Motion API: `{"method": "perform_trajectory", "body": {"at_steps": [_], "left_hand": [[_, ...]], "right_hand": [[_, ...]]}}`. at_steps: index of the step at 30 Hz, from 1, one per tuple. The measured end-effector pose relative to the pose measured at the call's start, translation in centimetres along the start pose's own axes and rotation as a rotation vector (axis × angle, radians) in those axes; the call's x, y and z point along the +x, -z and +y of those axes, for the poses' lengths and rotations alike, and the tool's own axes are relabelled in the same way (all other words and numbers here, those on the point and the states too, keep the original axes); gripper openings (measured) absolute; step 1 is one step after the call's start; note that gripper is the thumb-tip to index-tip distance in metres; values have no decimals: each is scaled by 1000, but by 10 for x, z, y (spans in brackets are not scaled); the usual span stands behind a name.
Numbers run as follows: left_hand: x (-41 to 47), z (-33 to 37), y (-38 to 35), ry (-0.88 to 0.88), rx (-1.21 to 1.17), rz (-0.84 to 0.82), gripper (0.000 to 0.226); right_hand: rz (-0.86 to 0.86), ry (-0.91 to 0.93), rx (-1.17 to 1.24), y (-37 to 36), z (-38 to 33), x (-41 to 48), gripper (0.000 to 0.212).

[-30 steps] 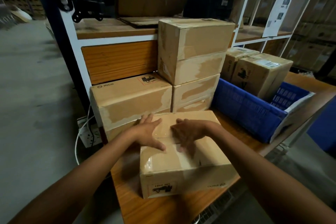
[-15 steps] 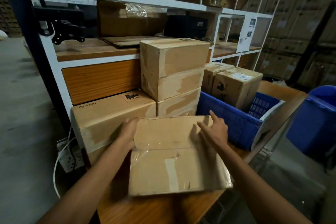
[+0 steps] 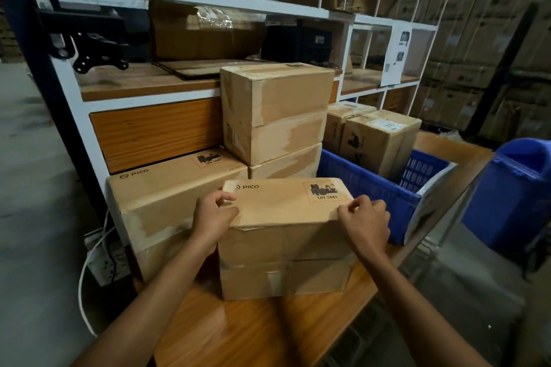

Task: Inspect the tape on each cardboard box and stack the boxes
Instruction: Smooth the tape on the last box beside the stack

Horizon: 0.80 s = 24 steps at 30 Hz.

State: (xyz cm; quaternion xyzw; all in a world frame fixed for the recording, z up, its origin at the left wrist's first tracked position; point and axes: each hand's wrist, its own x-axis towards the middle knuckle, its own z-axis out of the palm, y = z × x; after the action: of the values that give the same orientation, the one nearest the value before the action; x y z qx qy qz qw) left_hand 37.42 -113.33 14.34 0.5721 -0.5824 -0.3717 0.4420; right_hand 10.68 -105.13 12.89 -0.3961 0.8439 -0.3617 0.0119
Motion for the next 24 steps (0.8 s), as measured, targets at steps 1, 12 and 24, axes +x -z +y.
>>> {"method": "perform_trajectory", "body": {"at_steps": [1, 12, 24], "left_hand": [[2, -1, 2, -73, 134, 14, 21], [8, -4, -2, -592, 790, -301, 34], [52, 18, -17, -428, 1066, -575, 63]], "right_hand": [[21, 56, -57, 3, -6, -2, 27], [-471, 741, -291, -32, -89, -20, 44], [-727, 782, -466, -37, -119, 17, 48]]}}
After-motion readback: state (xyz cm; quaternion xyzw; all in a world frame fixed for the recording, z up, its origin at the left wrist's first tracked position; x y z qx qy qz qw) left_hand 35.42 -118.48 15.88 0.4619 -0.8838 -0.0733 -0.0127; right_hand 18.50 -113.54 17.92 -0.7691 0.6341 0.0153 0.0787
